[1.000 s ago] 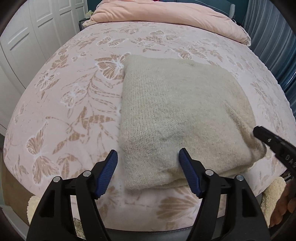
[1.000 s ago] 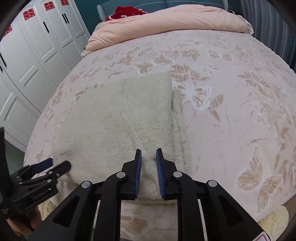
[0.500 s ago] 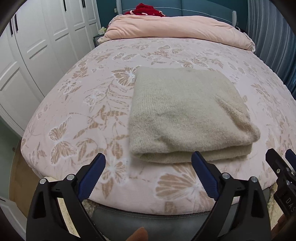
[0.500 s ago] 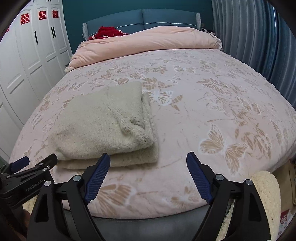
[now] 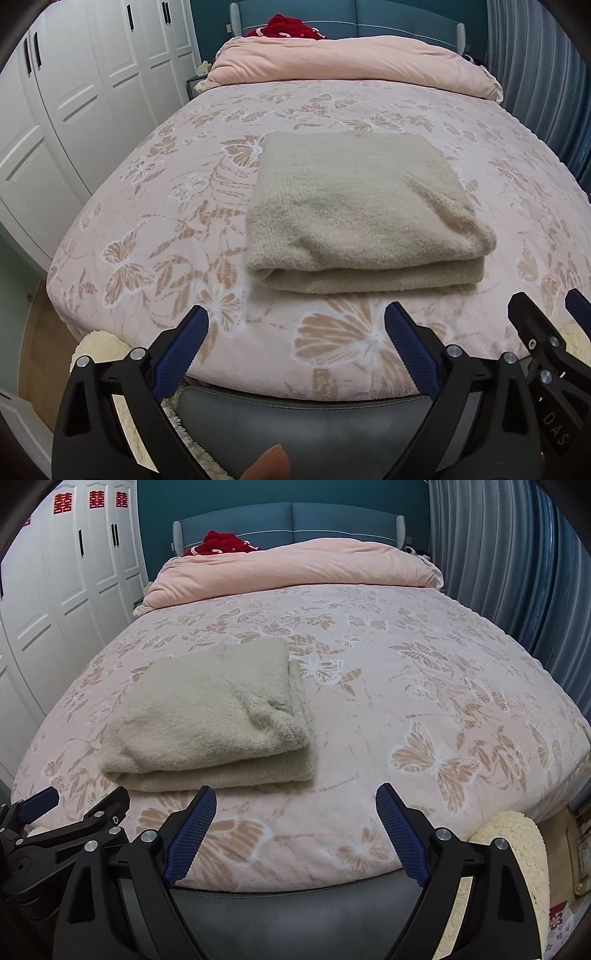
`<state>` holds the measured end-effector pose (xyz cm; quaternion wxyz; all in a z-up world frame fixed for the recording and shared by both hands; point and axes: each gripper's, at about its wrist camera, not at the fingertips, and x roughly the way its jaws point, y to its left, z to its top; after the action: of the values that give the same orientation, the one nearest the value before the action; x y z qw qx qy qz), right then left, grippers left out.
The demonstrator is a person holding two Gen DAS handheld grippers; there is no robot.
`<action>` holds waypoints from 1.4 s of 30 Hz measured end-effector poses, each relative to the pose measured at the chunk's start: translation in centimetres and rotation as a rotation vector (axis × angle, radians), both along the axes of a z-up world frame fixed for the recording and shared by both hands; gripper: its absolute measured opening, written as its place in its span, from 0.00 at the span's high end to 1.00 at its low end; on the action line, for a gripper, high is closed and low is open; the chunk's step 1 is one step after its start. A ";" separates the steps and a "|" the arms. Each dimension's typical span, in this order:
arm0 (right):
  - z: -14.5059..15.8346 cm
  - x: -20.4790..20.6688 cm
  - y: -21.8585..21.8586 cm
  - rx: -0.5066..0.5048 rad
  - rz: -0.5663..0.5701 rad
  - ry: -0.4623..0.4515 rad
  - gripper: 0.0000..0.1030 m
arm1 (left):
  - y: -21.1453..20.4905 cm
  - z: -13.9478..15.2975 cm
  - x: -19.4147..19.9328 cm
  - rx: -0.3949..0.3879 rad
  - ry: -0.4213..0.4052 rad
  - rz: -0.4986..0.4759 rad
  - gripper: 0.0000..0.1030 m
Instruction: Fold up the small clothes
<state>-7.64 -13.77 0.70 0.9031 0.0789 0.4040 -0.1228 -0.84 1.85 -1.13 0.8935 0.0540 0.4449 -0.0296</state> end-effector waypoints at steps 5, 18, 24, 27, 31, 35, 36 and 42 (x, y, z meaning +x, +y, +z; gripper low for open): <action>0.1 -0.1 0.4 -0.010 0.004 0.001 0.16 | 0.2 0.1 -0.2 0.001 -0.003 0.023 0.09; -0.2 0.0 0.4 -0.003 -0.007 0.014 0.16 | 0.3 -0.1 -0.3 0.012 -0.001 0.035 0.09; -0.2 0.0 0.2 -0.003 -0.009 0.013 0.16 | 0.3 -0.1 -0.3 0.018 -0.005 0.036 0.09; -0.3 0.1 0.1 -0.002 -0.006 0.014 0.16 | 0.3 -0.1 -0.3 0.018 -0.004 0.037 0.09; -0.3 0.0 0.1 -0.002 -0.009 0.016 0.16 | 0.3 -0.2 -0.4 0.028 -0.011 0.040 0.09; -0.3 0.0 0.1 -0.003 -0.010 0.017 0.16 | 0.3 -0.2 -0.4 0.028 -0.011 0.040 0.09; -0.3 0.0 0.1 -0.003 -0.010 0.017 0.16 | 0.3 -0.2 -0.4 0.027 -0.009 0.039 0.09; -0.3 -0.2 0.7 -0.006 -0.028 0.022 0.16 | 0.2 -0.3 -0.4 0.027 -0.007 0.040 0.09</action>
<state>-7.83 -13.10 0.38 0.8970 0.0804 0.4122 -0.1377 -1.20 2.09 -1.42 0.8947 0.0573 0.4429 -0.0053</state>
